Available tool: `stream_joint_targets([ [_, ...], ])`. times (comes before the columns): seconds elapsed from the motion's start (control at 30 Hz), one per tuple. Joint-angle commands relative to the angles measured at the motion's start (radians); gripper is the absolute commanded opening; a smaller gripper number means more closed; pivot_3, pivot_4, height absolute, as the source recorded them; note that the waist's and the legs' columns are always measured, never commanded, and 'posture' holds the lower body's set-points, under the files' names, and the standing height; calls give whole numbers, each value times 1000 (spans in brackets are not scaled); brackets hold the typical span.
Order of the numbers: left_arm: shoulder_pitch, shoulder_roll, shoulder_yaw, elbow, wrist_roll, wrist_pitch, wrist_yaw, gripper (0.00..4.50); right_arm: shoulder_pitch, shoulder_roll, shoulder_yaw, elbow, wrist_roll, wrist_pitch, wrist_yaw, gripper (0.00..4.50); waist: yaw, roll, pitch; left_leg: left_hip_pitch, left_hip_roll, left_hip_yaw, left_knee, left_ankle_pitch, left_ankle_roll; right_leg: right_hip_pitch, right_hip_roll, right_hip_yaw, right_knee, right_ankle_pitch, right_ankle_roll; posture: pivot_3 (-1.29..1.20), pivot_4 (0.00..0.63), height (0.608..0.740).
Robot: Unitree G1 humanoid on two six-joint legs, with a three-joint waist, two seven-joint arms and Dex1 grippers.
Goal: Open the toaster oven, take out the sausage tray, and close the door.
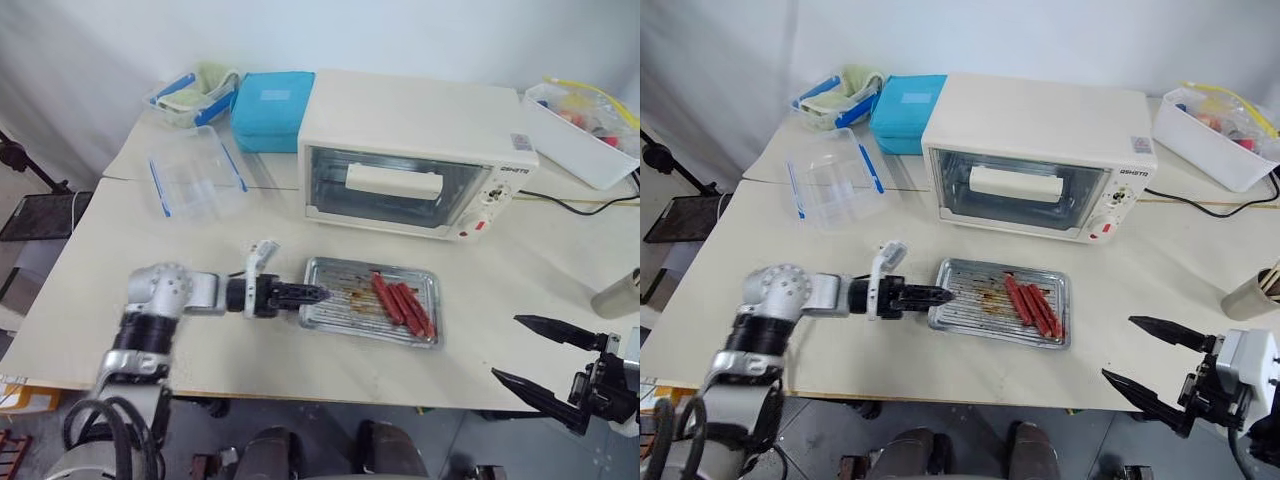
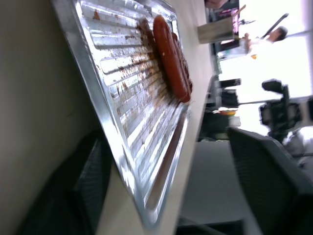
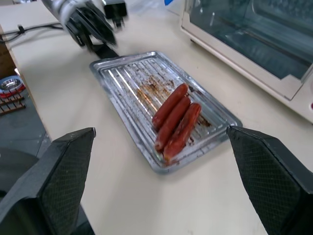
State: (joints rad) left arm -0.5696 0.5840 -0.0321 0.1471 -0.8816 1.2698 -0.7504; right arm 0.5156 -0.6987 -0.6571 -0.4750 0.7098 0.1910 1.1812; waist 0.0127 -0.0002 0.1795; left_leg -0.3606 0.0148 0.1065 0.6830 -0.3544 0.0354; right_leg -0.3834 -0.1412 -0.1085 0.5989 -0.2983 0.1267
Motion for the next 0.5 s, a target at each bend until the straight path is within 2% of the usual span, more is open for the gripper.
stream_joint_targets([
  [0.03,174,153,-22,-145,177,-361,-205,4470,-32,-21,3,52,-7,-29,32,4500,-4,1,0,2,0,1,-1,0,-1,0,-1,1,-1,-1,-1,0,150,740],
  [0.1,281,207,27,-170,250,-628,-340,4470,-64,-41,13,100,-17,-39,58,4500,-13,1,0,3,1,3,-2,-4,-7,0,-6,3,-4,-1,-2,0,150,740],
  [0.2,352,203,120,-132,294,-907,-442,4470,-108,-64,27,156,-25,-49,86,4500,-9,3,1,2,1,3,-3,-5,-7,-2,-9,4,-5,-1,-3,0,150,740],
  [0.3,375,191,173,-82,388,-1135,-419,4470,-160,-80,59,210,-41,-61,115,4500,4,3,1,-3,1,2,-2,-5,-6,-6,-11,3,-5,-1,-3,0,150,740],
  [0.43,378,184,209,-38,449,-1303,-416,4470,-231,-80,118,253,-61,-76,128,4500,11,3,1,-8,0,2,-2,-2,1,-10,-9,1,-3,-1,-2,0,150,740],
  [0.5,377,179,212,-33,436,-1298,-426,4470,-251,-78,136,269,-67,-84,132,4500,11,3,1,-9,0,3,-2,-3,2,-11,-7,-4,1,-1,-2,0,150,740],
])
